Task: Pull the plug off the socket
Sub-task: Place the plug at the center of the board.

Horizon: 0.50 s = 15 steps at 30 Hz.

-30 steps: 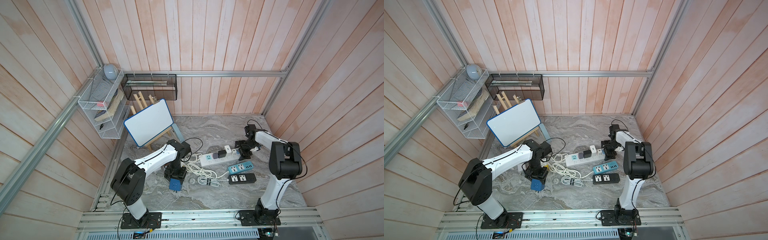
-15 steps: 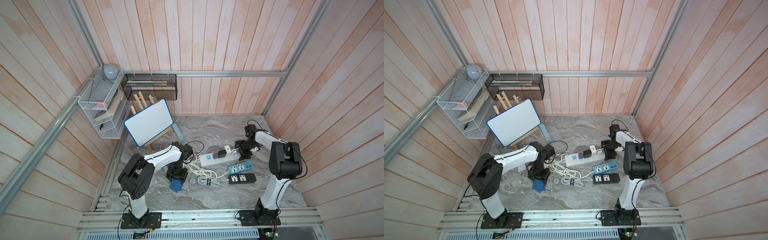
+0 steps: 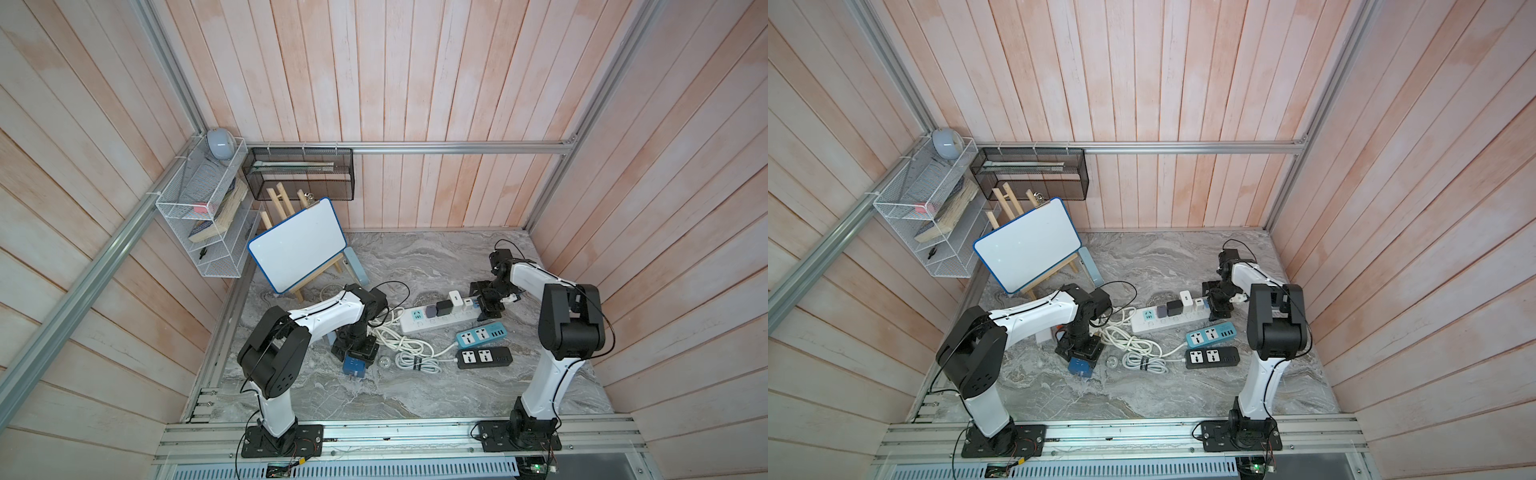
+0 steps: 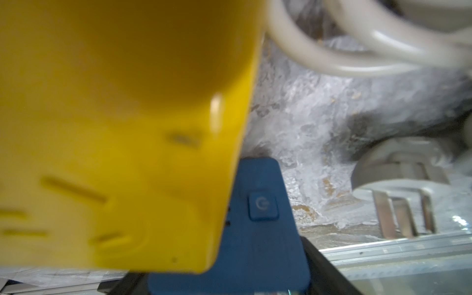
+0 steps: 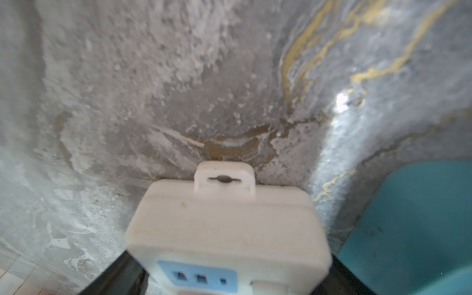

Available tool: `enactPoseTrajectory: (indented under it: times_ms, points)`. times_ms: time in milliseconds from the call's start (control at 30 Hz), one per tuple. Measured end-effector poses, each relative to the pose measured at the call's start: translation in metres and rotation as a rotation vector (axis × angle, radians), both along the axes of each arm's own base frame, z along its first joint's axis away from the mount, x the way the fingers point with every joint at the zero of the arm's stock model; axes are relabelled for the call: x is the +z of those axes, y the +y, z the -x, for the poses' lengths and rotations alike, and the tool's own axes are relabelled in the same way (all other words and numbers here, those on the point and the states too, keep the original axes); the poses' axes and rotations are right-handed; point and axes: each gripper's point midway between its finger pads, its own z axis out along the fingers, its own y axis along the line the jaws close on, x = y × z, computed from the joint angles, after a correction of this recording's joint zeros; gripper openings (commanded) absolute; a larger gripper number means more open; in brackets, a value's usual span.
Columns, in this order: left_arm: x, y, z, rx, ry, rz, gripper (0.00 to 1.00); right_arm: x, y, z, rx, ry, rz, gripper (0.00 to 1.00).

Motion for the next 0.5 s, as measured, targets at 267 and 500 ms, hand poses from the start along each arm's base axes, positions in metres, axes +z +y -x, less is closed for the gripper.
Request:
enactPoseTrajectory:
  times_ms: [267, 500]
  points:
    - [-0.0012, -0.0013, -0.001, -0.006, -0.007, -0.001, 0.81, 0.0002, 0.0001, -0.0001, 0.0, -0.001, 0.0, 0.0]
    - [0.0047, -0.0042, -0.0049, -0.006, -0.025, 0.001, 0.85, 0.0002, 0.0, -0.0001, 0.0, -0.003, 0.0, 0.0]
